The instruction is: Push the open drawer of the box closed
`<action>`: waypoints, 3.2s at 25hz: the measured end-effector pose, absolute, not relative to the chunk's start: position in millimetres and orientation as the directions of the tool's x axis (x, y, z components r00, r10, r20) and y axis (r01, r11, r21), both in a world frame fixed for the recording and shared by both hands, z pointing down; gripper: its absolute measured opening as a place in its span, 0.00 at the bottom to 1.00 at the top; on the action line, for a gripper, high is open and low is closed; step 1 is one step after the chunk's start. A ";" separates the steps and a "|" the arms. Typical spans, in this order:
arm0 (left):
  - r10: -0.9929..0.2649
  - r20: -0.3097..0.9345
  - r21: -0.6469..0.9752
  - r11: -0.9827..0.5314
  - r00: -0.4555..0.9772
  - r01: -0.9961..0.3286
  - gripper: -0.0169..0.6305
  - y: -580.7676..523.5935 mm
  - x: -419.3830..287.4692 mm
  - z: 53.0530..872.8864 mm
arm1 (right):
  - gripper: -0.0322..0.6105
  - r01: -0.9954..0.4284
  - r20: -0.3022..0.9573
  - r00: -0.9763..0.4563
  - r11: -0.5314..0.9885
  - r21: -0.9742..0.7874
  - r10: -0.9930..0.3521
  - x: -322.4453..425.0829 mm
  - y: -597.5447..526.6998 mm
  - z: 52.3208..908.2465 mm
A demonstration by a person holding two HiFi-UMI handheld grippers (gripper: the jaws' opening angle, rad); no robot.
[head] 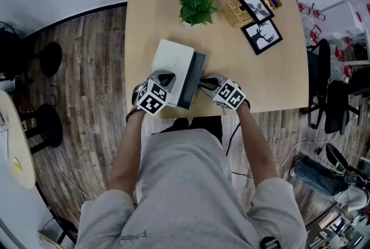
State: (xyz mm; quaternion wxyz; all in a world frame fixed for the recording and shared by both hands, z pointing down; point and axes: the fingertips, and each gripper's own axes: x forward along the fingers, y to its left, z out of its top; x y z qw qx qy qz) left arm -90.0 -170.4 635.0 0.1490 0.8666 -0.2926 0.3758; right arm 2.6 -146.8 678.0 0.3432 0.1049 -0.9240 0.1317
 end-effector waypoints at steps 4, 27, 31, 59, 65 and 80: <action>-0.396 0.738 0.038 -0.784 0.546 -0.619 0.11 -170.5 -89.5 634.6 | 0.16 -0.283 0.662 -0.743 0.944 -0.172 -0.102 -0.6 -148.7 677.3; -0.399 0.738 0.034 -0.784 0.545 -0.620 0.11 -170.2 -89.2 635.0 | 0.17 -0.275 0.646 -0.757 0.945 -0.180 -0.097 -30.7 -156.5 678.1; -0.400 0.738 0.033 -0.784 0.544 -0.620 0.11 -170.0 -89.2 635.2 | 0.17 -0.273 0.644 -0.759 0.944 -0.183 -0.095 -35.4 -157.3 678.0; -0.413 0.734 0.036 -0.769 0.539 -0.638 0.11 -170.5 -89.0 635.7 | 0.17 -0.352 0.643 -0.750 0.916 -0.194 -0.153 -49.7 -161.4 679.0; -0.419 0.733 0.032 -0.766 0.536 -0.642 0.11 -171.3 -89.6 635.6 | 0.17 -0.417 0.655 -0.728 0.889 -0.189 -0.203 -45.9 -161.3 678.4; -0.439 0.729 0.061 -0.723 0.525 -0.688 0.11 -169.0 -91.9 634.0 | 0.17 -0.644 0.497 -0.717 0.738 -0.203 -0.489 -19.6 -181.6 608.2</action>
